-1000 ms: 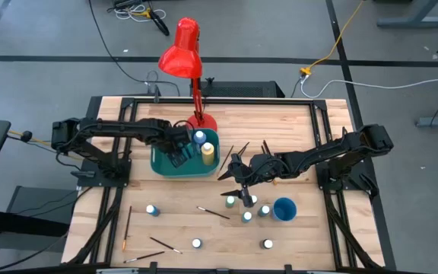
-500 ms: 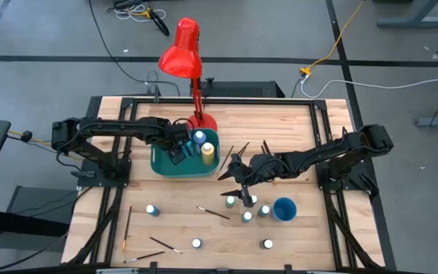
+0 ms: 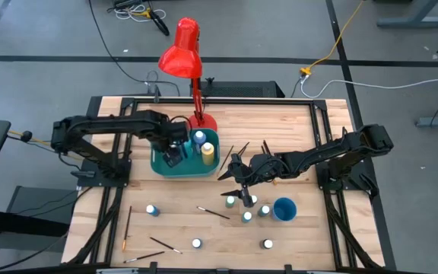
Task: Pick & Place Paint Supplies
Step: Put the small light blue paint bottle into the green bin
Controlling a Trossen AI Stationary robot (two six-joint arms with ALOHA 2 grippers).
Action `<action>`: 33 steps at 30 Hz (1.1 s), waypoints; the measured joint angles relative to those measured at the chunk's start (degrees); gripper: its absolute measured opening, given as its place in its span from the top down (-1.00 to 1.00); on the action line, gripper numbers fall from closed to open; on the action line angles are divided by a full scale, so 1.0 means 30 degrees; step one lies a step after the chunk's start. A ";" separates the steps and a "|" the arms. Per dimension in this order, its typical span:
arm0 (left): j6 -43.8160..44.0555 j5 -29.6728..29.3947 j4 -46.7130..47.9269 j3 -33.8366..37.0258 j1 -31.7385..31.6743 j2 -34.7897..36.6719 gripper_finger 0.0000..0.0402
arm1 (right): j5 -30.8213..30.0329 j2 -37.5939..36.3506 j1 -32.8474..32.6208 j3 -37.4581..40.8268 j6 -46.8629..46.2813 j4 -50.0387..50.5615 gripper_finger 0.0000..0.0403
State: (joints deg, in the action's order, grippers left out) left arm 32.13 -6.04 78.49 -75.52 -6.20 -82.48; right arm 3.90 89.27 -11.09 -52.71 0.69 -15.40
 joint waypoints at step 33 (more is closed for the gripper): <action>2.2459 -0.0232 -0.2751 0.2644 1.6927 -0.0872 -0.22 | 0.0000 0.0000 -0.0001 0.0000 -0.1083 -0.0148 -0.31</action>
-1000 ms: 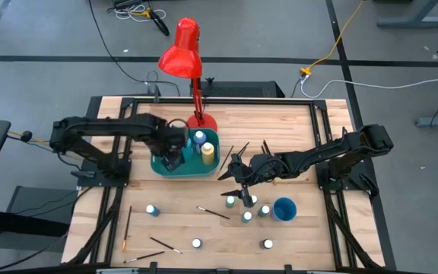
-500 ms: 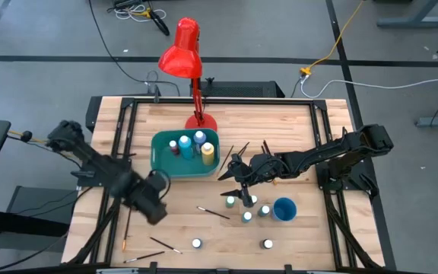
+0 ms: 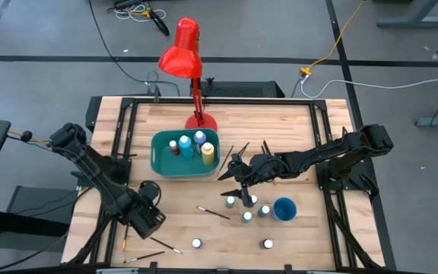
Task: Pick & Place Paint Supplies
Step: Put the small light blue paint bottle into the green bin
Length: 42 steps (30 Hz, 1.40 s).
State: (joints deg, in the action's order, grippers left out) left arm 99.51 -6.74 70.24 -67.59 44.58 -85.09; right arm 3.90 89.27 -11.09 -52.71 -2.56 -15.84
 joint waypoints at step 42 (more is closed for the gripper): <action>-0.0239 0.0720 -0.2413 0.2621 -0.0103 0.0042 -0.16 | 0.0000 0.0000 0.0000 0.0000 0.0507 -0.0311 -0.31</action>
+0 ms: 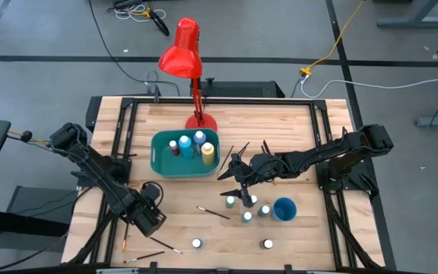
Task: Pick & Place Paint Supplies
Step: Put the small light blue paint bottle into the green bin
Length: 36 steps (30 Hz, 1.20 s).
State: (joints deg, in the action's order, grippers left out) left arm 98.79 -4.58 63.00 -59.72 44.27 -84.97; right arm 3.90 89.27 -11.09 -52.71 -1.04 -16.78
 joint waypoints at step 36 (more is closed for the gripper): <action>-0.0505 -0.2174 -0.0223 0.0000 0.0000 -0.0142 -0.07 | 0.0007 0.0000 -0.0006 0.0000 -0.0133 0.0051 -0.31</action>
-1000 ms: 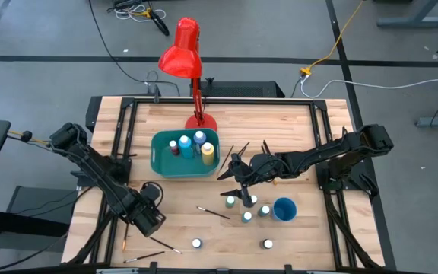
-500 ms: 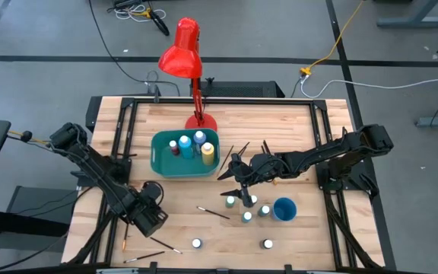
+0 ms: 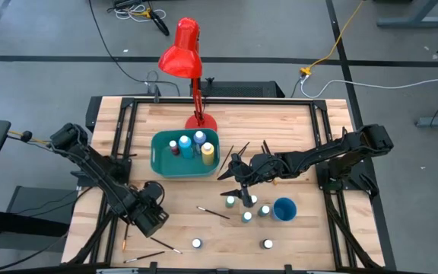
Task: Pick & Place Paint Supplies
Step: Put the small light blue paint bottle into the green bin
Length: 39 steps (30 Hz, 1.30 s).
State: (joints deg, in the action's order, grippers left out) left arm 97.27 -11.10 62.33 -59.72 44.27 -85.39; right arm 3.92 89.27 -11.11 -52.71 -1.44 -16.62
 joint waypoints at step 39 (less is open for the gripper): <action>-1.0269 -0.4037 0.1375 -0.3736 -0.4283 0.0105 0.24 | 0.0000 0.0000 0.0006 0.0000 0.0125 -0.0160 -0.31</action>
State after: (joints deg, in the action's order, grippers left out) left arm 66.47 -23.21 66.46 -70.93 31.42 -85.08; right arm 3.92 89.27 -11.09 -52.71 -1.06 -17.10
